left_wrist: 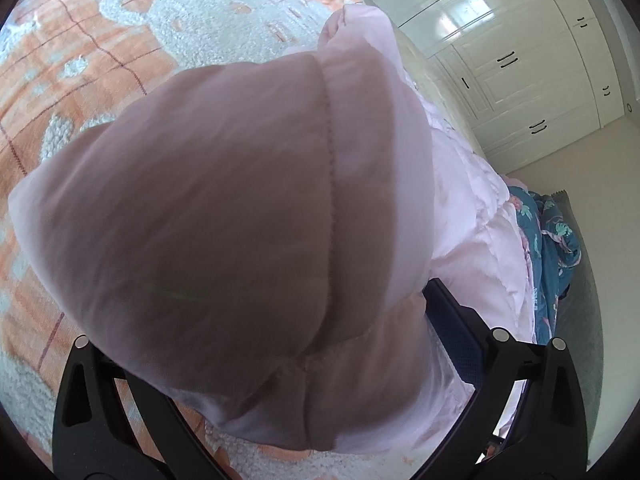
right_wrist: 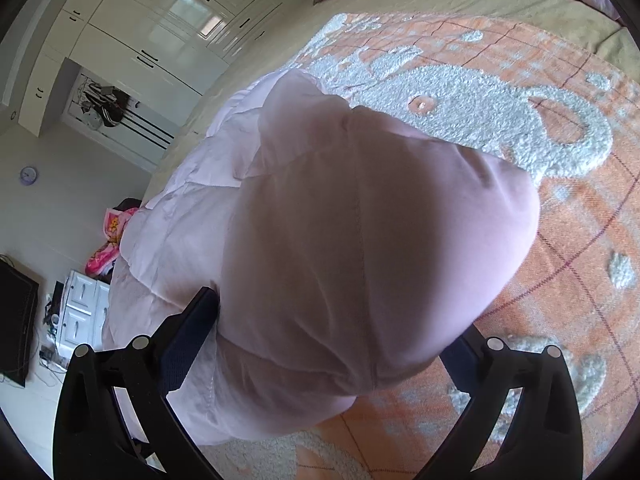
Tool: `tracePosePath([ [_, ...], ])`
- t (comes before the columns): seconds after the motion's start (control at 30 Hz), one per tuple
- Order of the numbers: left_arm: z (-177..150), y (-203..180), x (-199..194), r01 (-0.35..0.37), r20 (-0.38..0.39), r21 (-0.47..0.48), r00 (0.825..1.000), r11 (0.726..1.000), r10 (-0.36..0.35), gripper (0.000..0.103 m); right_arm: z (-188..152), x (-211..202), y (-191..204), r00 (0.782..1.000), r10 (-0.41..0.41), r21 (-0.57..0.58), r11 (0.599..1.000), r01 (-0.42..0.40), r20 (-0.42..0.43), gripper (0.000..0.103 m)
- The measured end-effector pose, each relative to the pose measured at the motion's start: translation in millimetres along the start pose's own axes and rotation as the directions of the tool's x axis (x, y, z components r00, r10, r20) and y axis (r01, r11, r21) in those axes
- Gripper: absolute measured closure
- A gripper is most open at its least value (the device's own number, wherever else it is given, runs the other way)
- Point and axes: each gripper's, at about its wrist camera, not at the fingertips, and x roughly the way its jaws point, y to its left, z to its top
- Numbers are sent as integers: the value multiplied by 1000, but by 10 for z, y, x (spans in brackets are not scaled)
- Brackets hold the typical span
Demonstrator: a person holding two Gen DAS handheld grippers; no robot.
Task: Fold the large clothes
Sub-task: 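Grasp the pink jacket bundle with both tools and lift it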
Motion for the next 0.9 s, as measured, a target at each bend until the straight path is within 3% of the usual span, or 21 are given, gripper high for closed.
tracePosePath([
  [0.63,6,-42,95,-5,69,39,998,999,2,8,-7,173,42,997,51,-38,998,-49,55,6],
  [0.7,4,-41,100,-2,75,42,997,999,-1,8,-19,172,51,995,78,-48,996,-75,59,21],
  [0.83,10,-50,101,0,86,43,996,999,-4,9,-52,132,145,992,101,-106,990,-93,79,39],
  [0.9,2,-64,83,6,96,52,995,999,-11,19,-52,114,159,989,120,-123,986,-109,84,47],
])
